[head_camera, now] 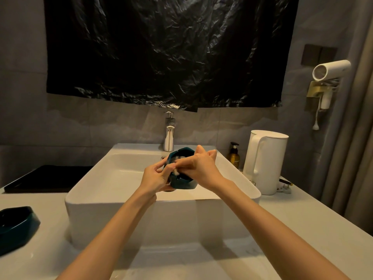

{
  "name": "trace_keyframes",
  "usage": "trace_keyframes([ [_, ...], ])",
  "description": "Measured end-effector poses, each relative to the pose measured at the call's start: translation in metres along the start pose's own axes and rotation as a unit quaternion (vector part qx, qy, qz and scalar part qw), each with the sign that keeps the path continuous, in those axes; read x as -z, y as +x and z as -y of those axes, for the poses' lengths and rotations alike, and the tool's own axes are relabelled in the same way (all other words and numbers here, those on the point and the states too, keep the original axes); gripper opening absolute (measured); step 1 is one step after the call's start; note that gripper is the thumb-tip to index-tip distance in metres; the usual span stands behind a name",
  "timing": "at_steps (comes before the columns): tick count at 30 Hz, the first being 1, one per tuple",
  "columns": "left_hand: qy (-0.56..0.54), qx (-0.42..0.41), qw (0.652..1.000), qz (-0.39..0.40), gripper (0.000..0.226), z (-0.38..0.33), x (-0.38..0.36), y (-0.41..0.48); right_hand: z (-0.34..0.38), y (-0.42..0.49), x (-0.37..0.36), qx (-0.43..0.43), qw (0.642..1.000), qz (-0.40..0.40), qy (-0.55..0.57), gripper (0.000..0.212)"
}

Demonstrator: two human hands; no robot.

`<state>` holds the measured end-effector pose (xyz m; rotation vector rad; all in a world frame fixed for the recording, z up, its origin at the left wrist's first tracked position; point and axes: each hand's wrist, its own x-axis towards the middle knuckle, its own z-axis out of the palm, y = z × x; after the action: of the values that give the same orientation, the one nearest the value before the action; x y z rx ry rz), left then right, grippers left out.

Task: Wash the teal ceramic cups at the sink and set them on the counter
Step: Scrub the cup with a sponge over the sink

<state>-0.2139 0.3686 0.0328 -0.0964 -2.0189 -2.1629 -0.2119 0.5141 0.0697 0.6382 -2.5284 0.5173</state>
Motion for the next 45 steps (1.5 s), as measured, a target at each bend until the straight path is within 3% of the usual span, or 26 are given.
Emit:
trace_keyframes([
  [5, 0.008, 0.013, 1.0, -0.018, 0.042, 0.001, -0.001, 0.002, -0.002, -0.004, 0.014, 0.056, 0.996, 0.054, -0.049, 0.024],
  [16, 0.025, 0.013, 1.0, -0.005, 0.045, -0.004, -0.003, -0.003, 0.002, 0.001, 0.002, 0.086, 0.976, -0.103, -0.173, 0.024],
  [23, 0.018, 0.013, 0.999, -0.049, 0.046, -0.005, -0.004, -0.004, -0.005, -0.001, 0.011, 0.073, 0.967, -0.021, -0.245, 0.028],
  [29, 0.013, 0.013, 0.998, -0.062, 0.047, -0.005, -0.005, -0.005, -0.007, 0.001, 0.024, 0.132, 0.953, 0.072, -0.264, 0.035],
  [35, 0.027, 0.011, 0.998, -0.058, 0.045, -0.005, -0.006, -0.005, -0.007, 0.003, 0.025, 0.129, 0.965, 0.156, -0.167, 0.026],
  [41, 0.018, -0.008, 0.998, -0.064, 0.047, -0.004, -0.003, -0.006, -0.002, 0.002, 0.009, 0.052, 0.994, 0.09, -0.019, 0.025],
  [43, 0.021, -0.015, 0.998, -0.061, 0.048, -0.004, -0.003, -0.007, -0.002, 0.002, 0.009, 0.036, 0.993, 0.116, -0.011, 0.025],
  [45, 0.032, -0.022, 0.998, -0.048, 0.048, -0.003, -0.004, -0.007, -0.003, 0.002, 0.016, 0.059, 0.983, 0.156, -0.077, 0.023],
])
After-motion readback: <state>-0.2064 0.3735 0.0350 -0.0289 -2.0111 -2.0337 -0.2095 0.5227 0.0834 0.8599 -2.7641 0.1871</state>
